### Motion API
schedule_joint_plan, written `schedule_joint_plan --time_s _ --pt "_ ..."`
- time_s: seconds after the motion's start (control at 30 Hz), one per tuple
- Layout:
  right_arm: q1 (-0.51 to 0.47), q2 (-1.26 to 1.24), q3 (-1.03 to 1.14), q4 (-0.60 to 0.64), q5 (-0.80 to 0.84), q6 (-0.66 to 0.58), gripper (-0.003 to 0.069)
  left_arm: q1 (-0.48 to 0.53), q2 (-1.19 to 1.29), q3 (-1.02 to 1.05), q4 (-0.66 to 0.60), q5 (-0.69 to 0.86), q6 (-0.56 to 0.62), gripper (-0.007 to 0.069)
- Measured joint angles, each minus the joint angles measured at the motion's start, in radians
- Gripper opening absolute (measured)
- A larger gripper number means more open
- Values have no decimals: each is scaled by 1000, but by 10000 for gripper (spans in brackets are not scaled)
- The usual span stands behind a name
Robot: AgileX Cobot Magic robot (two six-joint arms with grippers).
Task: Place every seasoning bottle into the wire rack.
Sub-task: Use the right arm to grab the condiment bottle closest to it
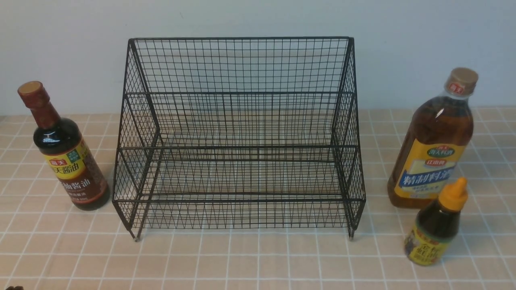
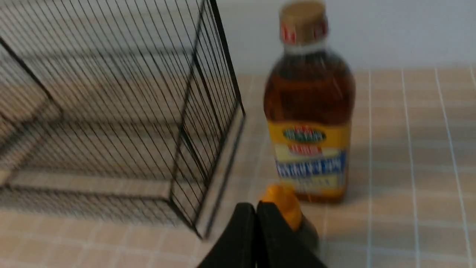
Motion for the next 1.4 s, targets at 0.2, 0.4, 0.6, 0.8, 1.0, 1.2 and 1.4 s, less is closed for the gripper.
schedule_joint_plan --time_s 0.2,0.4,0.6,0.8,1.0,1.2,1.4 --pt "0 208 -161 -192 195 128 -10 0 0 0 0 0 0 -7" --pt "17 280 -230 -73 245 101 29 0 0 0 0 0 0 -7" --pt "135 371 -235 -95 208 89 204 0 0 0 0 0 0 -7" --pt "200 476 -235 -257 133 182 436 0 0 0 0 0 0 -7" --pt "201 559 -235 -284 56 218 577 0 0 0 0 0 0 -7" --pt "201 641 -236 -267 25 221 584 0 0 0 0 0 0 -7" --pt "201 697 -236 -267 24 209 445 0 0 0 0 0 0 -7"
